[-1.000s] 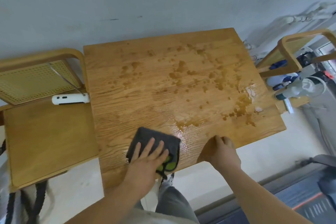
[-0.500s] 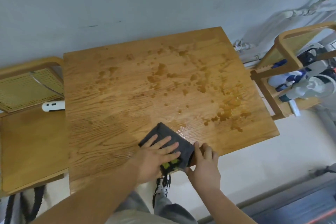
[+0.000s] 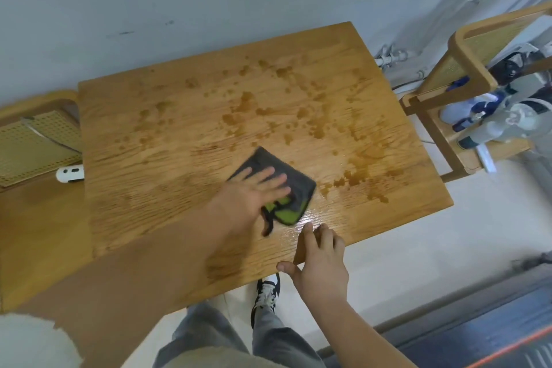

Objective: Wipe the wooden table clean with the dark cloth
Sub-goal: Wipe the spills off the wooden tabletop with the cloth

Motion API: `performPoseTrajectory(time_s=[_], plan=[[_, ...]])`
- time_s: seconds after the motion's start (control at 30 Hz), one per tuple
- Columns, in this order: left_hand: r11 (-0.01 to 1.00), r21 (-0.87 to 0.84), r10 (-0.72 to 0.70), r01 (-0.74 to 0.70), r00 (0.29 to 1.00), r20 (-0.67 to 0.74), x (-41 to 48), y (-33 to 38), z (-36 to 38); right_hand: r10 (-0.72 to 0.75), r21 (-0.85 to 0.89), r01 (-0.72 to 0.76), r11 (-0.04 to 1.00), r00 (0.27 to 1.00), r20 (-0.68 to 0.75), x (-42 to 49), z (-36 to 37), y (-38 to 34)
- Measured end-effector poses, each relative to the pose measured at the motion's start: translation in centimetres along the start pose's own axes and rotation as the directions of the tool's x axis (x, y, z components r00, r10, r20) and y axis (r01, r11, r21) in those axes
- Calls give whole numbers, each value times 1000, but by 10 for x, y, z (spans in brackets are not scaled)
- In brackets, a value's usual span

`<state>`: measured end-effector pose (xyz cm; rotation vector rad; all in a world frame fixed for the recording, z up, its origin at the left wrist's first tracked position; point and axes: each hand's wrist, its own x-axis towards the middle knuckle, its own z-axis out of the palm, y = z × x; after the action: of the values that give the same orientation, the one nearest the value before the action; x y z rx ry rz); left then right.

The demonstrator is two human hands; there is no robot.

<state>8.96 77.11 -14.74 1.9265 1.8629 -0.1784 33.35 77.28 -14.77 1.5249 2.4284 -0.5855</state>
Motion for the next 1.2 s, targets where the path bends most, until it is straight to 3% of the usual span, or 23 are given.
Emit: performPoseTrajectory(time_s=[0.07,0.13,0.27,0.37,0.43,0.53,0.6,0.7,0.77,0.8,0.83,0.9,1.0,1.07,1.13,1.2], plan=[[939,-210,-287,271,956,-53,-1,10,-3,7,7,-7,1000,1000,15,-2,0,-2],[877,-334,-401,346,909,-112,-11,46,9,11,21,-11,1000,1000,7,-3,1,0],[964,-257,-89,70,994,-63,-63,87,40,-13,78,16,997,999,-41,-5,11,7],[999,-33,30,-27,997,76,-78,46,33,-23,69,24,997,999,-25,-5,9,9],[995,-21,-99,102,988,122,-77,19,23,-9,94,6,996,999,30,-4,3,10],[848,-289,-460,444,888,16,-80,30,25,24,130,-33,991,997,74,-6,-9,6],[802,-360,-521,476,853,-36,-86,67,35,33,143,-46,989,995,95,-7,-16,1],[929,-306,-230,207,972,-41,-103,104,60,53,176,-86,981,981,187,-4,-29,-2],[966,-253,-64,49,997,-51,-117,88,72,62,188,-101,977,978,200,-1,-36,-5],[975,-217,-54,40,997,-57,-122,71,75,72,205,-109,973,981,179,-1,-37,-8],[978,-190,-92,80,994,-55,-128,54,75,76,223,-109,969,985,152,-1,-39,-11],[937,-201,-297,286,955,-24,-144,24,71,21,247,-50,968,993,120,-1,-40,-24],[689,-377,-673,618,739,-19,-172,6,71,-156,291,108,951,977,145,-2,-36,-49],[585,-408,-768,701,641,-1,-182,24,80,-255,320,192,928,952,168,-2,-30,-67],[604,-400,-761,689,648,-33,-183,57,89,-347,325,276,905,919,185,-4,-23,-83],[707,-395,-663,587,744,-83,-182,76,94,-430,271,378,885,887,167,-5,-16,-95]])
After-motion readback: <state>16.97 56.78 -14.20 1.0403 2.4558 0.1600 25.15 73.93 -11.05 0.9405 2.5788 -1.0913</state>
